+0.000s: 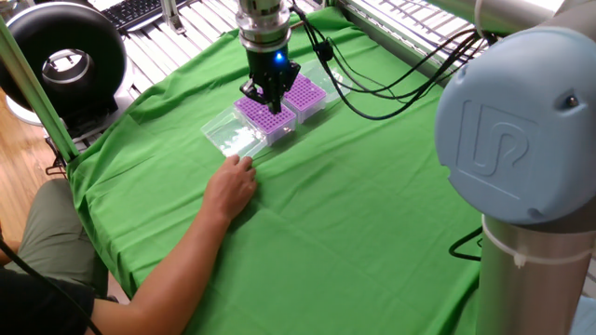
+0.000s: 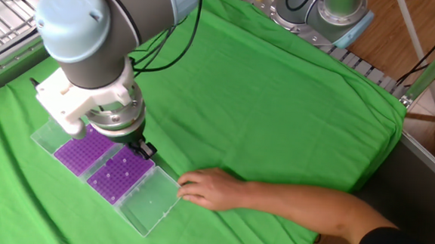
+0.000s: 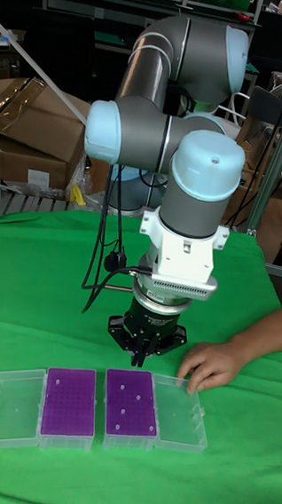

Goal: Insert a small pipette tip into the holder for small pipette tips

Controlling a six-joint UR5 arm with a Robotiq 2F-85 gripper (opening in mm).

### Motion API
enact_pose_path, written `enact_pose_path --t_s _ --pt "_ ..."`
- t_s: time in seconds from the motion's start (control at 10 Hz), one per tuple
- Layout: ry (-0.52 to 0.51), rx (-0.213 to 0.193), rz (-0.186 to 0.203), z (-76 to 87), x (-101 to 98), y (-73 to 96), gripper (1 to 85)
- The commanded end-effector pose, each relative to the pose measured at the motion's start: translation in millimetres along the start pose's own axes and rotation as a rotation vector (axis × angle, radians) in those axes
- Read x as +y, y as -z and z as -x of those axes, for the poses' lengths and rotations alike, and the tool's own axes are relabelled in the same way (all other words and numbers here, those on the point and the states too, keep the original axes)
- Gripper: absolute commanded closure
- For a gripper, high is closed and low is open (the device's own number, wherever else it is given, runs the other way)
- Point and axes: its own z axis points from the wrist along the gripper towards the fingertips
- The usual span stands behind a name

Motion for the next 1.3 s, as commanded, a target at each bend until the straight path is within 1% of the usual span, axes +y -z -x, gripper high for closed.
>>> enact_pose_path --t_s 0.0,0.2,0.3,0.4,0.5,0.7,0.9,1.0,1.2 --pt "0.043 -0.002 0.004 9.4 -15.2 9.9 84.7" --pt "0.084 -0.027 -0.018 23.9 -34.4 9.7 84.7" --pt "0.097 -0.033 -0.023 28.8 -42.5 9.4 84.7" --pt "0.114 -0.041 -0.039 32.9 -51.8 8.8 84.7" --pt "0.137 -0.046 -0.044 34.9 -61.0 7.0 84.7" --pt "0.191 -0.073 -0.036 38.9 -78.1 0.6 84.7" --pt "0.226 -0.086 -0.038 38.2 -89.9 -5.8 84.7" --pt "0.234 -0.092 -0.032 36.5 -91.8 -9.2 84.7" --pt "0.256 -0.102 -0.037 36.8 -98.0 -11.6 84.7"
